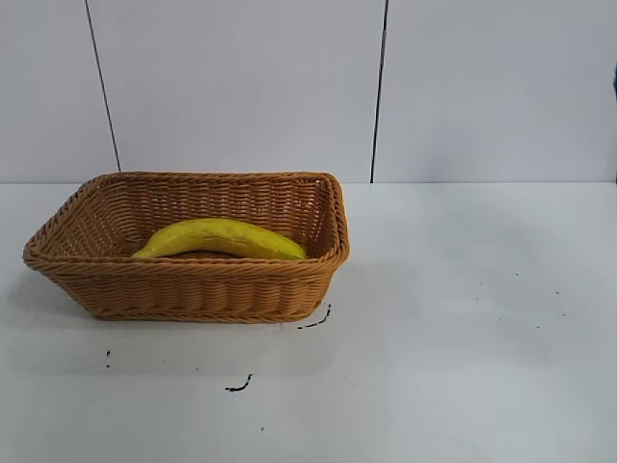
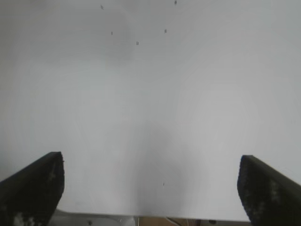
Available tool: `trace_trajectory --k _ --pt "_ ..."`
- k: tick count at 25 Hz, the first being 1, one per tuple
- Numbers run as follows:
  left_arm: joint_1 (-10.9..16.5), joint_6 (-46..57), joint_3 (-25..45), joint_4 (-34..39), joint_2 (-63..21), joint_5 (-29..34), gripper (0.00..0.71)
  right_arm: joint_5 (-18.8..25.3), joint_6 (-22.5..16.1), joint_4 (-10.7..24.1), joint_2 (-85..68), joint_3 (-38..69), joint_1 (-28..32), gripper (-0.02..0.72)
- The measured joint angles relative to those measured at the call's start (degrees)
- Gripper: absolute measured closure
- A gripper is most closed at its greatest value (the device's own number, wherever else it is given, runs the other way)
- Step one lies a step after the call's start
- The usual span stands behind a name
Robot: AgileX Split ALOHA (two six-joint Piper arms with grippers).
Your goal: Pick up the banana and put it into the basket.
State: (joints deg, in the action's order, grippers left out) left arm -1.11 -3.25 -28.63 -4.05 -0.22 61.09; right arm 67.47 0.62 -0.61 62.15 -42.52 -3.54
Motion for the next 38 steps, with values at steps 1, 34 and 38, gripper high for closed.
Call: trace_trajectory --k 1,34,38 --pt "0.0 0.0 0.0 0.0 0.0 0.0 0.017 -0.8 0.2 -0.1 -2.8 2.4 0.0 0.013" --pt "0.0 0.0 0.0 0.0 0.0 0.0 0.017 -8.6 0.5 -4.2 -62.4 13.7 3.8 0.013" --pt "0.0 0.0 0.0 0.0 0.0 0.0 0.017 -8.6 0.5 -4.2 -62.4 13.7 3.8 0.013"
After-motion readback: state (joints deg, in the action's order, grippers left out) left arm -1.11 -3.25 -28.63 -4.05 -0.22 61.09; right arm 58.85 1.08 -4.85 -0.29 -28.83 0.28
